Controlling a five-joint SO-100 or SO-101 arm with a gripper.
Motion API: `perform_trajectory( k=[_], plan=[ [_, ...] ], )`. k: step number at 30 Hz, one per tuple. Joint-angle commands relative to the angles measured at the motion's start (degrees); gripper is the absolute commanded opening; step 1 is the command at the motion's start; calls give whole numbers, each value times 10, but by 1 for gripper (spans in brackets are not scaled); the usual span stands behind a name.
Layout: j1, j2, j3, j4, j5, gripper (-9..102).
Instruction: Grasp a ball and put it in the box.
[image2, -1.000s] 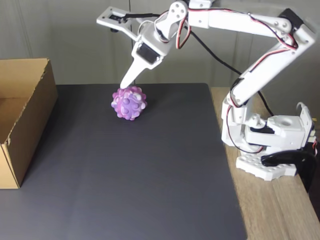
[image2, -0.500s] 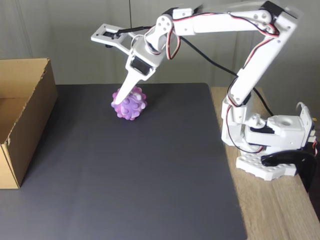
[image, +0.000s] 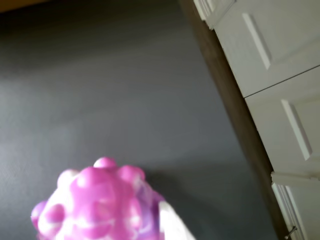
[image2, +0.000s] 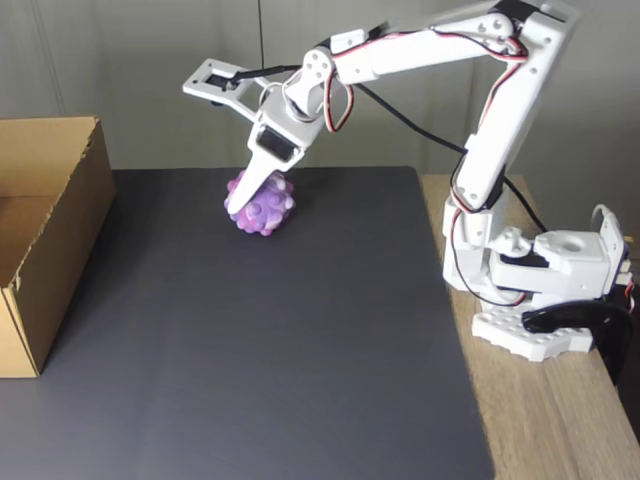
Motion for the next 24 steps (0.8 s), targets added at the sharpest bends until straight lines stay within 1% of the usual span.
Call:
perform_trajectory(
  k=[1, 9, 17, 24],
  plan=[
    [0, -2, -24, -7, 8, 39],
    [-4, -18, -15, -11, 21, 37],
    [-15, -39, -7, 7, 65, 33],
    [-21, -50, 10, 2, 62, 32]
  ],
)
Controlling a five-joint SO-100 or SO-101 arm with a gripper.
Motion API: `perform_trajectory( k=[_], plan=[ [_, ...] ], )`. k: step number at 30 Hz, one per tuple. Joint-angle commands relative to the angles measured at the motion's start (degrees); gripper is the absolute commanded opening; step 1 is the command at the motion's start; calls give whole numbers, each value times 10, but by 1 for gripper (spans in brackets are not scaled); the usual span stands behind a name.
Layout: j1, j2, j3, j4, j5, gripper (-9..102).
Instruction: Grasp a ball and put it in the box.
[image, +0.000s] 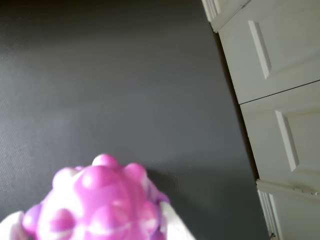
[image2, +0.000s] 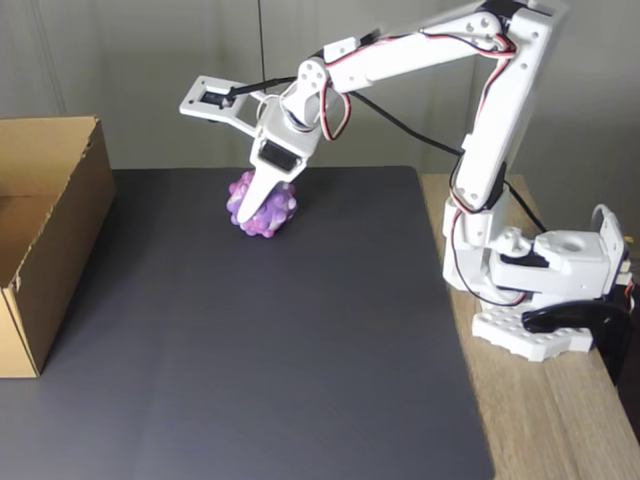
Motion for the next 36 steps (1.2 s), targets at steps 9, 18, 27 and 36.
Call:
perform_trajectory(
  k=[9, 18, 27, 36],
  plan=[
    [-26, -16, 11, 18, 28, 10],
    [-36, 9, 11, 21, 23, 7],
    [-61, 86, 4, 43, -10, 7],
    [-107, 163, -67, 102, -39, 0]
  ],
)
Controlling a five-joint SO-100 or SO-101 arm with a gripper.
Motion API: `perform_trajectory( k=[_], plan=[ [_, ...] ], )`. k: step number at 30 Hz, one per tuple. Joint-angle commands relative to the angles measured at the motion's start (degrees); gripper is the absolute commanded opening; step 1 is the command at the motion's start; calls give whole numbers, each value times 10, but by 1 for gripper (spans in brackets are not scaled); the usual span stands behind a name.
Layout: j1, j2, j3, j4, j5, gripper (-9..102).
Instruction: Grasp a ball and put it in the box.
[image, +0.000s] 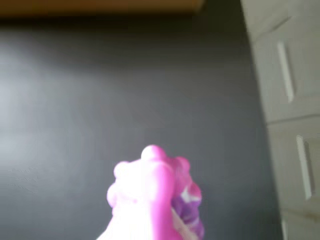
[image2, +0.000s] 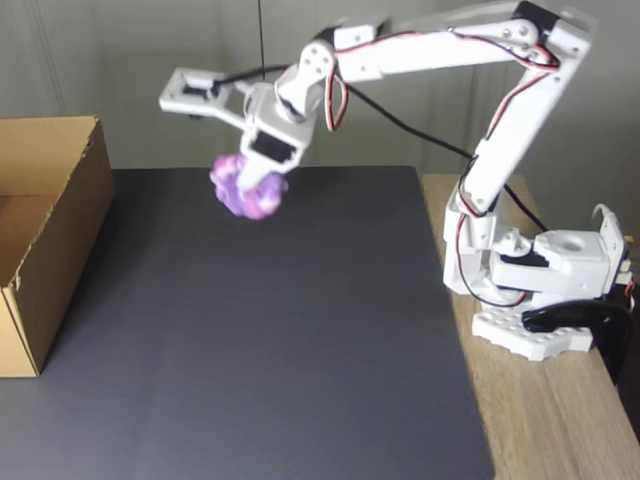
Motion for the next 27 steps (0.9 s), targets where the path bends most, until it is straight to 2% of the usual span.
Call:
perform_trajectory(
  k=[1, 9, 17, 22, 27],
  plan=[
    [-20, 38, -63, 32, -11, 0],
    [-71, 43, -224, 123, -37, 0],
    [-115, -32, -410, 146, -39, 0],
    [-139, -111, -524, 112, -43, 0],
    [-159, -153, -538, 34, -54, 0]
  ],
)
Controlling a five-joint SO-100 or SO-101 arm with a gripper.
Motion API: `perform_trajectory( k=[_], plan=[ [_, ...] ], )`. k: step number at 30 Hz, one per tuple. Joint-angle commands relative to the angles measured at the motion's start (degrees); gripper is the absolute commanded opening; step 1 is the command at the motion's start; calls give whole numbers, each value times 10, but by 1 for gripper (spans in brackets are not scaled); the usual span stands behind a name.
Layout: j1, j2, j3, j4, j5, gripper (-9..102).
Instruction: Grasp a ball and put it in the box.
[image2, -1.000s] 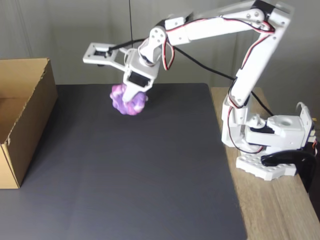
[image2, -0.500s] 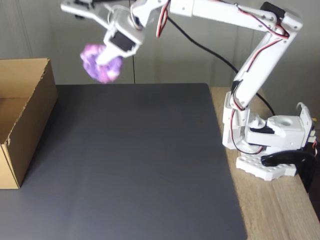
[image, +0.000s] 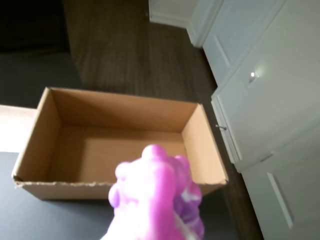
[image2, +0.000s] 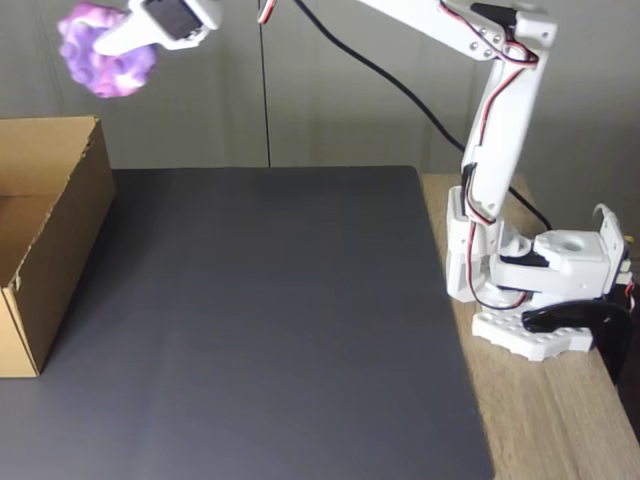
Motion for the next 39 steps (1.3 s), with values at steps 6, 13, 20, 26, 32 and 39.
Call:
perform_trajectory(
  k=[6, 13, 20, 26, 32, 39],
  plan=[
    [-23, -53, -40, -145, -1, 0],
    [-25, -133, -72, -265, 0, 0],
    [-34, -263, -201, -301, 7, 0],
    [-39, -446, -436, -256, 4, 0],
    [-36, -600, -633, -179, 4, 0],
    [-30, -629, -633, -152, 4, 0]
  ],
)
